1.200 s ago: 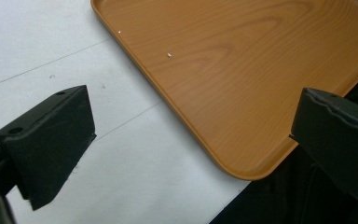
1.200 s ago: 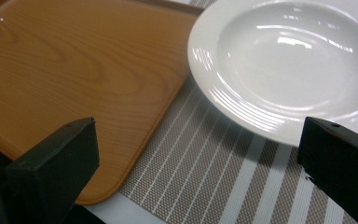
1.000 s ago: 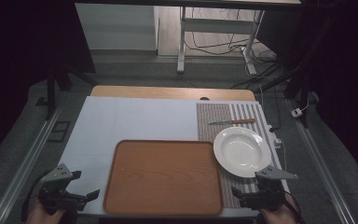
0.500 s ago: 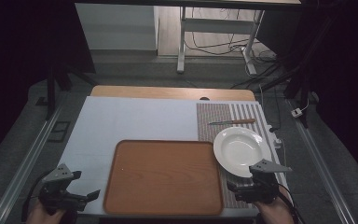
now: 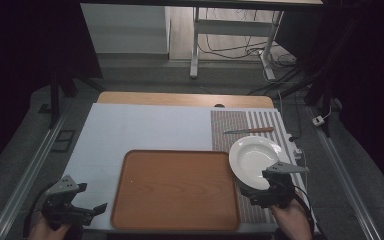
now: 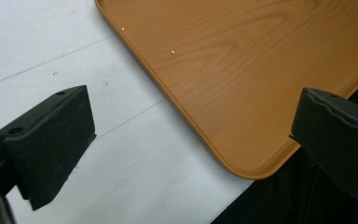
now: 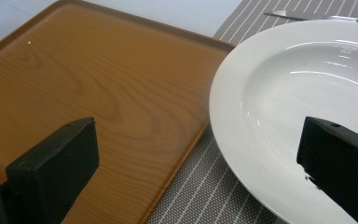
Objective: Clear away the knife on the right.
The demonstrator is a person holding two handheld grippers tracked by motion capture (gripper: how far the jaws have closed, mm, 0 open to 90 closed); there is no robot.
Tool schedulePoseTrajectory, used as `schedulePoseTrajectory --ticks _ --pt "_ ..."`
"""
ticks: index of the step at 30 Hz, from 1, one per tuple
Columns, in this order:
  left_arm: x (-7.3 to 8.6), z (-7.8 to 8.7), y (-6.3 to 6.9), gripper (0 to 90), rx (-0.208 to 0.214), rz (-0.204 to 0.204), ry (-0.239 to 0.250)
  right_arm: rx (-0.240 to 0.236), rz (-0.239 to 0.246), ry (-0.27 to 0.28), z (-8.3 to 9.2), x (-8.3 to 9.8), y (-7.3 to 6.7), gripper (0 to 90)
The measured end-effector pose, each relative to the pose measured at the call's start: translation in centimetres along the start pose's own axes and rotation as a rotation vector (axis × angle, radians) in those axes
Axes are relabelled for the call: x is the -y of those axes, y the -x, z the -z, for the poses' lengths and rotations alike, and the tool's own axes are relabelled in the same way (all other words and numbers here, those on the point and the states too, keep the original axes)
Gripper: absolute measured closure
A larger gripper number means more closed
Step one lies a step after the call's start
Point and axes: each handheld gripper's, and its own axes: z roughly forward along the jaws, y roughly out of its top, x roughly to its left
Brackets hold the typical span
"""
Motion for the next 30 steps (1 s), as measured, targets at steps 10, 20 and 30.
schedulePoseTrajectory --ticks 10,20,30 --pt "0.0 0.0 0.0 0.0 -0.004 0.002 -0.002 0.003 -0.038 -0.019 -0.9 -1.0 0.7 0.0" --pt "0.0 0.0 0.0 0.0 -0.009 -0.001 -0.002 0.018 -0.046 -0.045 -2.2 -2.4 1.9 0.0" --pt "-0.1 -0.1 0.0 0.0 -0.010 -0.001 -0.006 0.073 -0.011 -0.077 -3.7 -3.5 3.0 0.1"
